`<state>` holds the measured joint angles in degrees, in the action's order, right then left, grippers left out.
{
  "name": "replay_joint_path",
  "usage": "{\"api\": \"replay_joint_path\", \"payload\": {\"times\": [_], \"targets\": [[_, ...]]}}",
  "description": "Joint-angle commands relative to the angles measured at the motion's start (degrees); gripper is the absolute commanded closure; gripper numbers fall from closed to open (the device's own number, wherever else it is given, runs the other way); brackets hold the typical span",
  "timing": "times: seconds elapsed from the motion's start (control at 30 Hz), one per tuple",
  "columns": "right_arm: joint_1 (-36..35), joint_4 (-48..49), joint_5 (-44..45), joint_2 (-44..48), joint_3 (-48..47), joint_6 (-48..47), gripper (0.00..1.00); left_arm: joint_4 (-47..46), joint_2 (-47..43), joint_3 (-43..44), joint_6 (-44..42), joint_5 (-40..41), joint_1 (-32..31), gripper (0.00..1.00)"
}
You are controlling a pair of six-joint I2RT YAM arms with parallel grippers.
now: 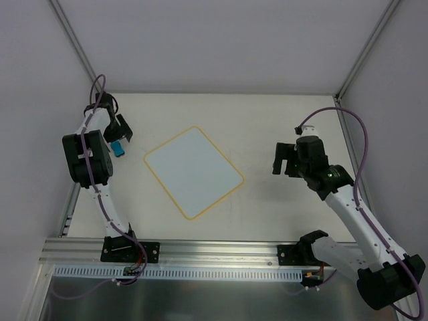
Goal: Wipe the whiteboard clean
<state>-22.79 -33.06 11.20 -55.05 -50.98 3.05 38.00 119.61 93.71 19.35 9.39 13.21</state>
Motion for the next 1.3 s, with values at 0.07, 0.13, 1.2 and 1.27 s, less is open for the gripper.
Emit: {"api": "replay_joint_path", "payload": {"times": [0.07,0.13,1.2,1.27], "targets": [[1.1,-8.7,7.8,3.6,-12.0,-7.0,0.01,1.0,-18.1,-4.1,0.0,-5.7,0.3,0.05],[1.0,-10.7,10.2,4.1,-18.3,-9.9,0.01,1.4,-23.8,-5.6,-1.4,-7.6,0.2,0.01],[-5.8,-15.5,18.6,27.1,-35.7,-20.6,0.01,14.6,-97.4,-10.9,-7.0,-10.7,-9.9,0.01],[-5.8,-15.5,18.1,27.6,-35.1,-20.5,0.01,16.2,-97.8,-11.4,-7.4,-9.7,-10.1,0.01]]}}
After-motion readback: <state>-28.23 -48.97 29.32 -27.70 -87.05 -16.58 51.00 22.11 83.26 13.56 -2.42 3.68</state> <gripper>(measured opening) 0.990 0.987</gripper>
